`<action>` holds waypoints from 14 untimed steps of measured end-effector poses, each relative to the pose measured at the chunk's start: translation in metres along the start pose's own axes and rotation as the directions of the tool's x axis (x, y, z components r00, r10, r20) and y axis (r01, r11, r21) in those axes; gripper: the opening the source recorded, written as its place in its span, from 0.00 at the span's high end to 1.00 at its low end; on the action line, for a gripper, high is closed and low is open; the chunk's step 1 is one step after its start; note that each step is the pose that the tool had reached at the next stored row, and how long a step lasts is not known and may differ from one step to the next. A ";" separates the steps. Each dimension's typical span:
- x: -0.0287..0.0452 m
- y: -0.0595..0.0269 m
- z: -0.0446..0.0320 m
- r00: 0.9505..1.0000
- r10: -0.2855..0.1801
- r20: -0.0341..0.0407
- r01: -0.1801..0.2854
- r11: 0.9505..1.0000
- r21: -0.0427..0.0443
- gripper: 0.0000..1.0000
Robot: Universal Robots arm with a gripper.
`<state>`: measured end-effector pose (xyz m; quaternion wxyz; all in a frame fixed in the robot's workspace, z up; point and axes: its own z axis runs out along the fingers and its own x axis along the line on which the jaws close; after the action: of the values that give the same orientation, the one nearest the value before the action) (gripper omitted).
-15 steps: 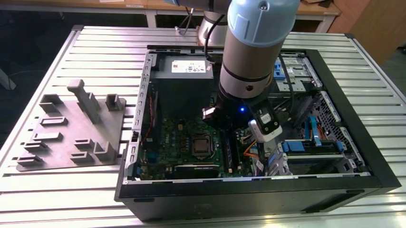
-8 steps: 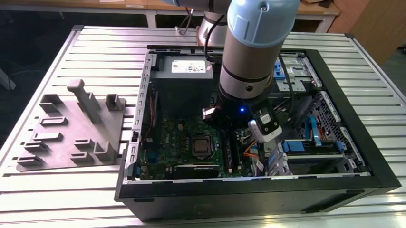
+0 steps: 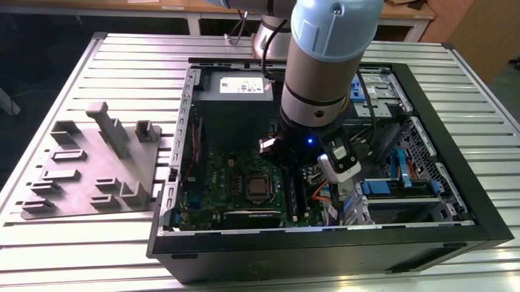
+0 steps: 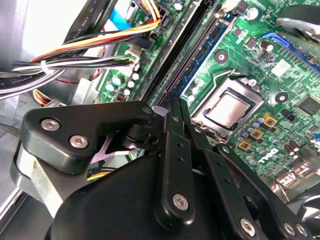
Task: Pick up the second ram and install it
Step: 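Insert the second ram into the second slot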
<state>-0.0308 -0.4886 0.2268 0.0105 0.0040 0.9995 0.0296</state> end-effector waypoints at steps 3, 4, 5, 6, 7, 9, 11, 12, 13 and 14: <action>0.0000 0.0000 0.0001 1.000 0.000 0.000 0.000 1.000 0.000 0.92; 0.0000 0.0000 0.0005 1.000 0.000 0.000 0.000 1.000 0.000 0.92; 0.0000 0.0000 0.0010 1.000 0.000 0.000 0.000 1.000 -0.001 0.92; 0.0000 0.0000 0.0013 1.000 0.000 0.000 0.000 1.000 0.000 0.92; 0.0000 -0.0001 0.0014 1.000 0.000 0.000 0.000 1.000 0.000 0.92; 0.0000 -0.0001 0.0014 1.000 0.000 0.000 0.000 1.000 0.000 0.92; 0.0000 -0.0001 0.0015 1.000 0.000 0.000 0.000 1.000 0.000 0.92; 0.0000 -0.0001 0.0016 1.000 0.000 0.000 0.000 1.000 0.000 0.92; 0.0000 -0.0001 0.0022 1.000 0.000 0.000 0.000 1.000 0.000 0.92; 0.0000 -0.0001 0.0026 1.000 0.000 0.000 0.000 1.000 0.000 0.92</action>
<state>-0.0308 -0.4886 0.2242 0.0105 0.0040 0.9995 0.0298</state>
